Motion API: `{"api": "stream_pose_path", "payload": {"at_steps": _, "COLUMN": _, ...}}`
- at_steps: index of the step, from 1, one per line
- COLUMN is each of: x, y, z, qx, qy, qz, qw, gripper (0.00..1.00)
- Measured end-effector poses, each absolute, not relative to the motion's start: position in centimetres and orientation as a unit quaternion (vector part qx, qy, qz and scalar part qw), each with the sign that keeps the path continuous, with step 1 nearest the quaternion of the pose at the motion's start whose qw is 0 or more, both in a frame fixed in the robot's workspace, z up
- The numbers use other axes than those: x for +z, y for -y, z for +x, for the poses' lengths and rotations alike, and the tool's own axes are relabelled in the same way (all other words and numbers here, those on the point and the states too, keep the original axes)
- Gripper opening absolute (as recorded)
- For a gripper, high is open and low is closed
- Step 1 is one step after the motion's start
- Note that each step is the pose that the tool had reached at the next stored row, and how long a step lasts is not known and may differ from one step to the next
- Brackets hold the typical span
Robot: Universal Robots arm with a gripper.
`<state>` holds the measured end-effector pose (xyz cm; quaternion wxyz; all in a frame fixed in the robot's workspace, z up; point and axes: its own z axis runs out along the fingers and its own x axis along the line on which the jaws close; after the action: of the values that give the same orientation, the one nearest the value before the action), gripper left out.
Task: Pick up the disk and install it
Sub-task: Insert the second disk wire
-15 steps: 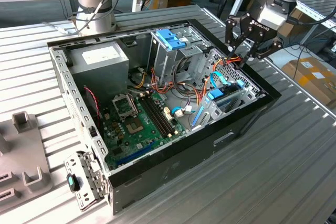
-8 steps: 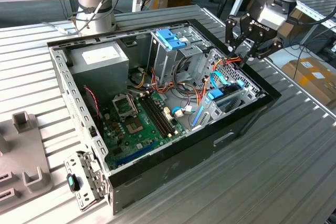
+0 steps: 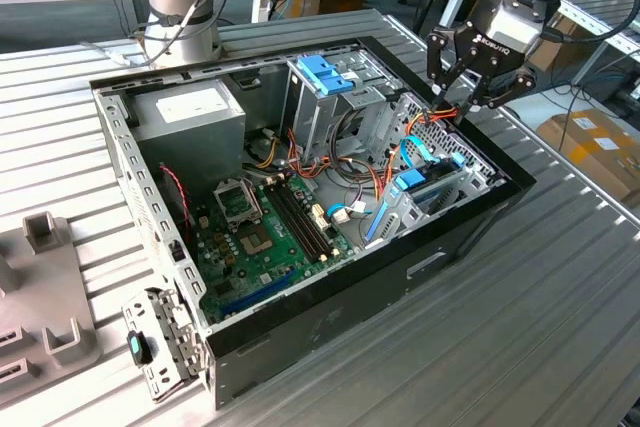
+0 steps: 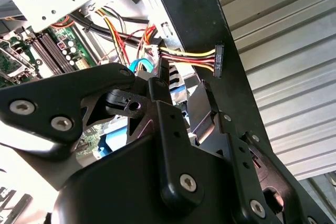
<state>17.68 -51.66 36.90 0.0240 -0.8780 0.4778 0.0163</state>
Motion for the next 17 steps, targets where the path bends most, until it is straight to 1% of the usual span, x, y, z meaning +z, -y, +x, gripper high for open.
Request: {"api": "stream_pose_path", "payload": {"at_steps": 17, "x": 37.02, "y": 51.32, "z": 18.59, "qx": 0.016, "qy": -0.477, "qz": -0.878, "qw": 0.024, "gripper": 0.42}}
